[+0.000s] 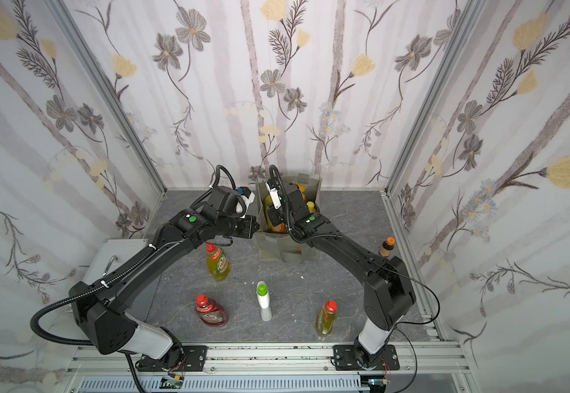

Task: Pack dish soap into the shopping bag
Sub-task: Place the bottle of dish soap in the shopping bag.

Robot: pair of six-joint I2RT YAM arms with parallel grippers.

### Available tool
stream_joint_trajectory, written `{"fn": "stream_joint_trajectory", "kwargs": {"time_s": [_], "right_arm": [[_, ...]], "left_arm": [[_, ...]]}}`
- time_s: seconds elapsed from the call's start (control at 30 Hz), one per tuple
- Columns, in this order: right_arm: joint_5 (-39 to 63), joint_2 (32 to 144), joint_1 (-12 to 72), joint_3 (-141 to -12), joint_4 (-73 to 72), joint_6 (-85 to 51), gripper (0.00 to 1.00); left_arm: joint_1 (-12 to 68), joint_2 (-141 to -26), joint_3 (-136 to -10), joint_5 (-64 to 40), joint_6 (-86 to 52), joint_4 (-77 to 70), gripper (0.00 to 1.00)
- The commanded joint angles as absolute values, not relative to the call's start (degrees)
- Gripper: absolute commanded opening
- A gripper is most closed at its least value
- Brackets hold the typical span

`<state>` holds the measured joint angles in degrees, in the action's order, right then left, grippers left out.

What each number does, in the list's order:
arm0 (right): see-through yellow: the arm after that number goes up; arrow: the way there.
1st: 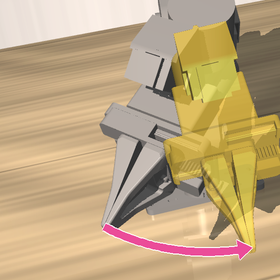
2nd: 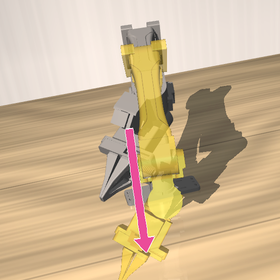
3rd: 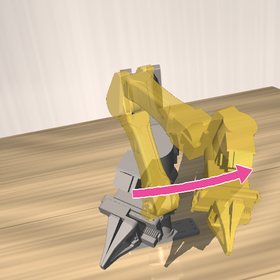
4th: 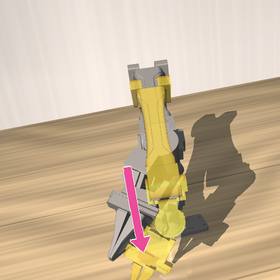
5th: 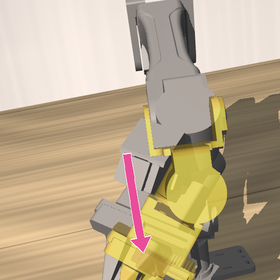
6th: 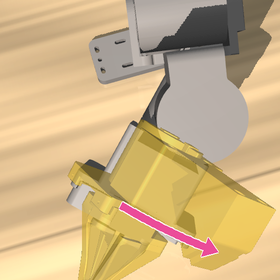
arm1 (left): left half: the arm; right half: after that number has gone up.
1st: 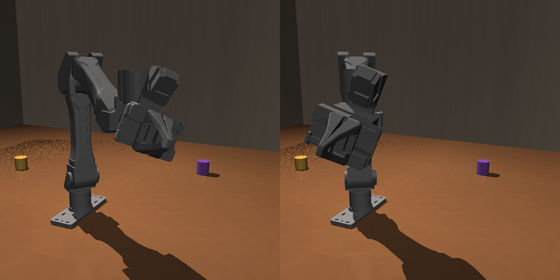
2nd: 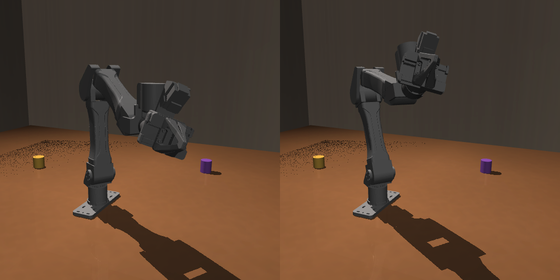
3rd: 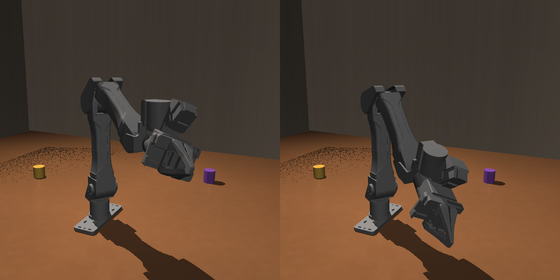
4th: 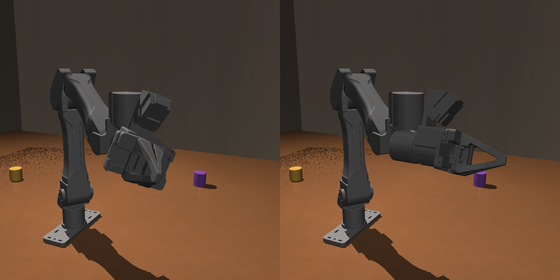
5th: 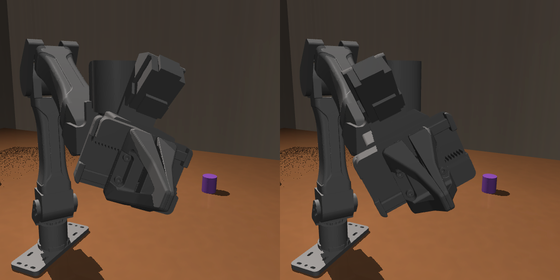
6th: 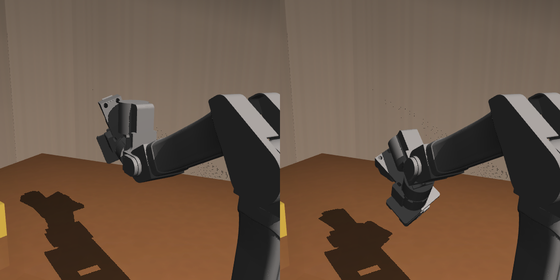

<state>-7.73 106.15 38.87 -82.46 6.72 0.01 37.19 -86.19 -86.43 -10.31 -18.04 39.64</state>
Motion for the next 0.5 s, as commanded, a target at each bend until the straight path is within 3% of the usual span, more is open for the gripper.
{"fn": "stream_joint_trajectory", "kwargs": {"time_s": [0.0,0.47], "right_arm": [[-9.9,106.9,39.0,-82.8,-0.6,-1.0,0.03],[-12.1,110.3,38.3,-84.1,1.4,-3.5,0.27]], "left_arm": [[37.1,-86.0,-86.8,-11.0,-18.5,39.0,0.09],[37.1,-86.0,-86.5,-11.1,-18.5,39.0,0.08]]}}
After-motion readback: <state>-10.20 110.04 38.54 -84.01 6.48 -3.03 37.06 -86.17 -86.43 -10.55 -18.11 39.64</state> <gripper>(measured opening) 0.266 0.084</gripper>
